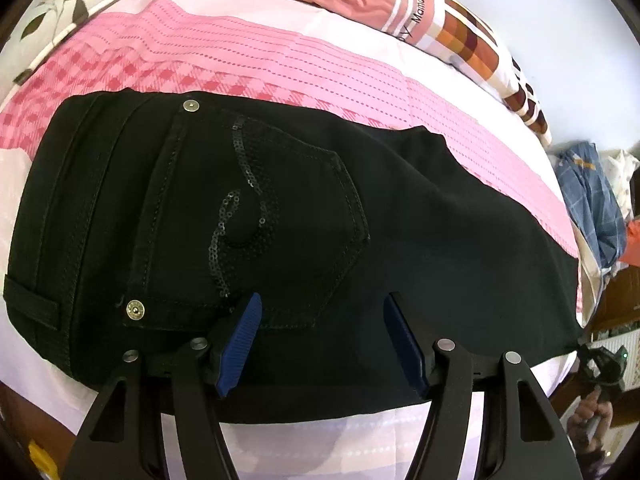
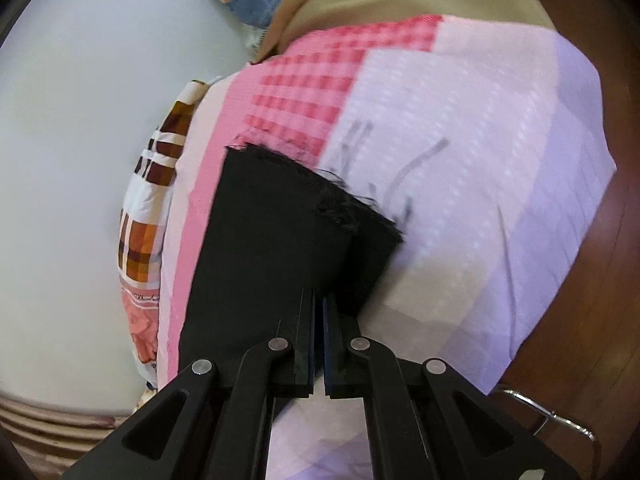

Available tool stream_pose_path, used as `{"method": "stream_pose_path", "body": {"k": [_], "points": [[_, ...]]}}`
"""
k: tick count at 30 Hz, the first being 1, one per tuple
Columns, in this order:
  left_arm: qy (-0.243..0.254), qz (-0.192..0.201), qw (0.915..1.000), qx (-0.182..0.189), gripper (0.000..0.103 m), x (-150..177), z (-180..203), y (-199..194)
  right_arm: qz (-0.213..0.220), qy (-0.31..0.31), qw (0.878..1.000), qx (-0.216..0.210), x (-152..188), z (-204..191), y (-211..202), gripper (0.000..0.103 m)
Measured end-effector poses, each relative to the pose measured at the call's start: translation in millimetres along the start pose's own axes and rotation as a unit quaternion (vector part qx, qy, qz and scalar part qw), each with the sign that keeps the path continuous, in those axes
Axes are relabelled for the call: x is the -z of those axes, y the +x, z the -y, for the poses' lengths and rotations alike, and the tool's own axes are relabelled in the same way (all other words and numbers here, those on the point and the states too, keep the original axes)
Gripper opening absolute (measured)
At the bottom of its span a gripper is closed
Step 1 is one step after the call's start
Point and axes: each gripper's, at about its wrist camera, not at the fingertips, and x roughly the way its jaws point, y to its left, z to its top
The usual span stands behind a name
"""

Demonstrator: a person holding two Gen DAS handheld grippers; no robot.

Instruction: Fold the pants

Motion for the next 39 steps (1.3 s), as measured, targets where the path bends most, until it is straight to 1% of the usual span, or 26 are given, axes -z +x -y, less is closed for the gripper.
{"method": "stream_pose_path", "body": {"k": [5,8,10,12,14,15,16,17,19,20,21,22,24,26,29,30,32,34,39], "points": [[-0.002,0.002,1.0000,-0.001,0.065,0.3,-1.5,-2.2,0.004,-0.009,1.000,-0.003,4.3,-3.6,-8.5,0.002],[-0.011,0.003,0.9999,0.002,0.065,1.7,-5.1,-3.9,0.006,-0.015,1.000,0.003,6.8,-5.0,-11.8,0.002],[-0.016,0.003,0.9999,0.006,0.065,2.3,-7.8,-5.6,0.008,-0.014,1.000,0.015,6.7,0.4,-10.1,0.002],[-0.017,0.003,0.9998,0.008,0.065,3.0,-9.1,-6.5,0.008,0.005,1.000,0.017,5.2,11.0,-6.9,0.001],[-0.013,0.002,0.9999,0.006,0.065,3.8,-9.5,-7.0,0.004,0.017,1.000,0.006,4.0,19.1,-4.9,0.001],[-0.012,0.002,0.9999,0.005,0.065,4.1,-10.0,-7.2,0.001,0.014,1.000,0.001,4.1,18.6,-4.7,0.001],[-0.012,0.003,0.9999,0.006,0.065,4.4,-10.4,-7.7,0.002,0.010,1.000,-0.012,3.6,17.7,-6.1,0.002],[-0.013,0.004,0.9999,0.008,0.065,4.9,-11.0,-8.1,0.002,0.016,1.000,-0.015,3.1,19.3,-7.6,0.007],[-0.013,0.004,0.9999,0.009,0.065,5.7,-11.7,-8.5,0.003,0.046,0.998,-0.035,2.6,30.6,-11.3,0.008],[-0.014,0.003,0.9998,0.009,0.065,5.8,-12.0,-9.1,0.004,0.056,0.998,-0.039,4.3,33.6,-14.9,0.010],[-0.017,0.002,0.9998,0.010,0.065,6.0,-12.0,-9.7,0.006,0.057,0.998,-0.039,6.6,33.0,-17.9,0.010],[-0.020,0.001,0.9997,0.012,0.065,6.4,-12.0,-10.6,0.004,0.043,0.998,-0.041,13.8,26.3,-21.9,0.010],[-0.023,0.000,0.9996,0.016,0.065,7.5,-12.1,-12.1,-0.018,0.014,0.998,-0.061,26.5,7.8,-16.7,0.010],[-0.026,0.000,0.9994,0.021,0.066,9.6,-12.7,-12.7,-0.072,-0.021,0.993,-0.093,47.5,-19.2,2.4,0.010],[-0.021,0.003,0.9995,0.022,0.066,12.9,-10.5,-11.2,-0.140,-0.023,0.982,-0.123,71.4,-38.0,38.1,0.010],[-0.017,0.005,0.9997,0.019,0.066,14.2,-9.7,-11.1,-0.153,-0.023,0.981,-0.120,77.7,-40.8,48.7,0.010],[-0.011,0.011,0.9997,0.016,0.066,16.1,-8.2,-11.5,-0.172,-0.023,0.979,-0.107,86.8,-42.9,66.1,0.010],[-0.010,0.015,0.9997,0.016,0.066,17.0,-7.8,-11.9,-0.187,-0.019,0.977,-0.098,91.6,-44.2,74.7,0.011],[-0.017,0.019,0.9994,0.024,0.066,17.2,-10.7,-10.3,-0.182,-0.014,0.979,-0.095,90.8,-50.1,77.6,0.021]]}}
